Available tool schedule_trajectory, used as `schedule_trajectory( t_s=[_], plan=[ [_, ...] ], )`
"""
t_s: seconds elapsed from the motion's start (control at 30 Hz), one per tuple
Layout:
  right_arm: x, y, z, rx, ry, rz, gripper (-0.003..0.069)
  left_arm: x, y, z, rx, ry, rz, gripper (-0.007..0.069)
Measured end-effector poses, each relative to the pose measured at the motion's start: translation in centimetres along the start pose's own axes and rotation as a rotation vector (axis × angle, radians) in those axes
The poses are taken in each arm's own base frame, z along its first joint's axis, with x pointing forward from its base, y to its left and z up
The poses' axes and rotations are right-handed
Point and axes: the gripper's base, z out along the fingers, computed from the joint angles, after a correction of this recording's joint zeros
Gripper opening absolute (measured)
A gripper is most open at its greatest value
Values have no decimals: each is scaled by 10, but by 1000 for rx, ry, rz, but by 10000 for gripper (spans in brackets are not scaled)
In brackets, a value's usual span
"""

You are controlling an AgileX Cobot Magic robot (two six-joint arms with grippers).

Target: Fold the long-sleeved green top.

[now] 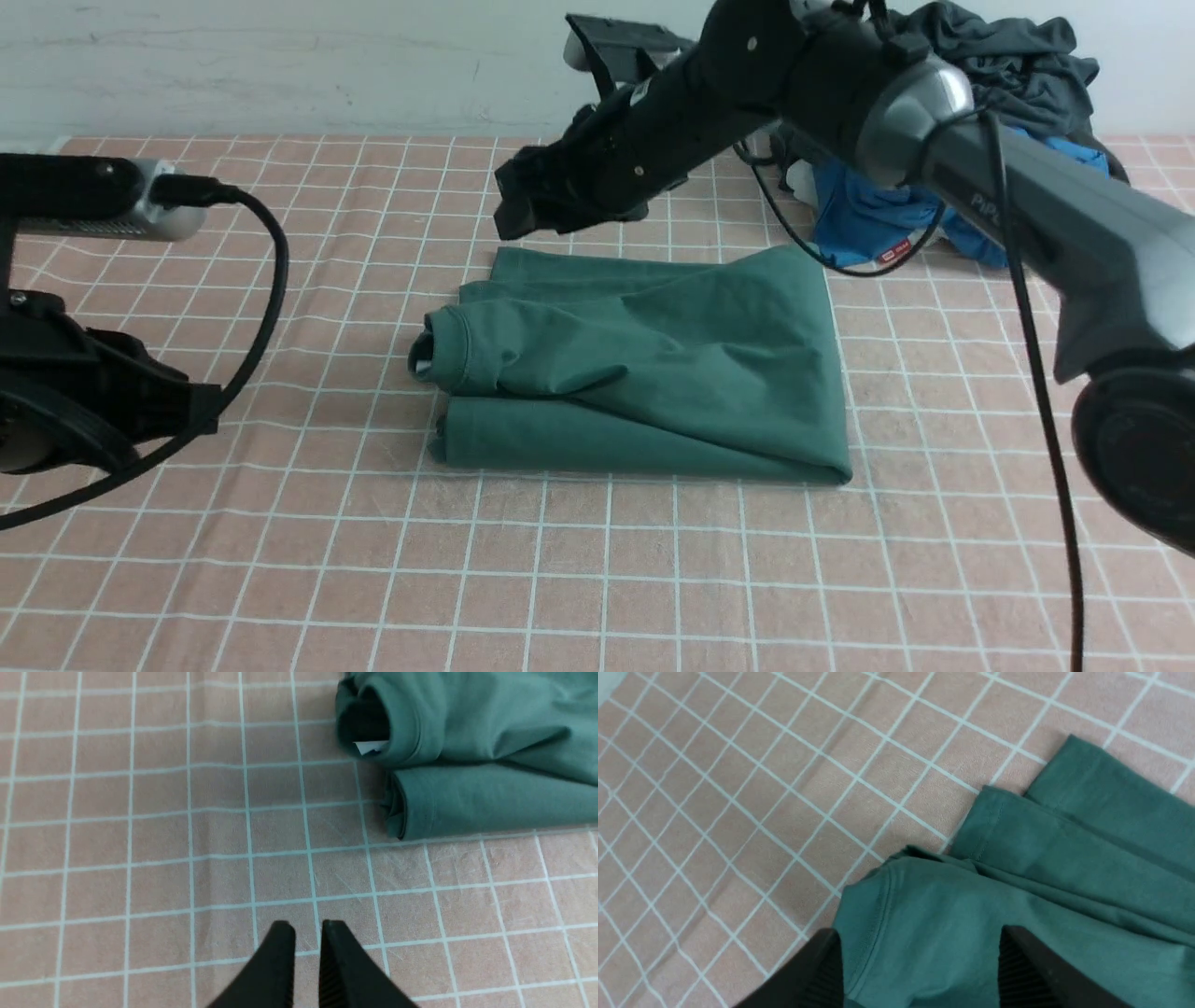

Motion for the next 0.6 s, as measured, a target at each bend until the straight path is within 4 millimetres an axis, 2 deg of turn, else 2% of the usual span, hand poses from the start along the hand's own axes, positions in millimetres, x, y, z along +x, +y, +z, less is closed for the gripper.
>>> schedule_trajectory(
  t_s=[0.07,0.17,0.23,0.27,0.33,0.37,0.4,0.43,0.47,0.5,0.57,0.6],
  plan=[
    [-2,0,-7,28,14,-35,404,0,-1,-9,0,-34,25,72],
    [3,-9,-7,123,86,-91,278,0,-2,-25,0,-98,45,72],
    [8,-14,5,137,112,-88,196,0,-2,-26,7,-107,38,72],
    [15,-17,18,139,136,-85,132,0,-3,-26,14,-109,31,72],
    [26,-17,43,133,166,-90,55,-1,-4,-26,30,-111,22,72],
    [36,-10,65,123,177,-106,18,-1,-6,-26,43,-114,22,72],
    [37,-8,66,120,178,-110,15,-1,-6,-27,46,-115,24,72],
    [48,6,90,108,175,-149,-1,-2,-8,-27,65,-125,44,72],
    [50,8,95,110,170,-156,-3,-2,-8,-27,66,-125,45,72],
    [62,28,116,108,156,-222,-10,-2,-13,-28,95,-141,90,72],
    [67,39,124,115,149,-266,-11,-2,-16,-29,114,-151,119,72],
    [74,55,132,146,149,-358,-11,-2,-22,-32,151,-162,173,72]
  ],
)
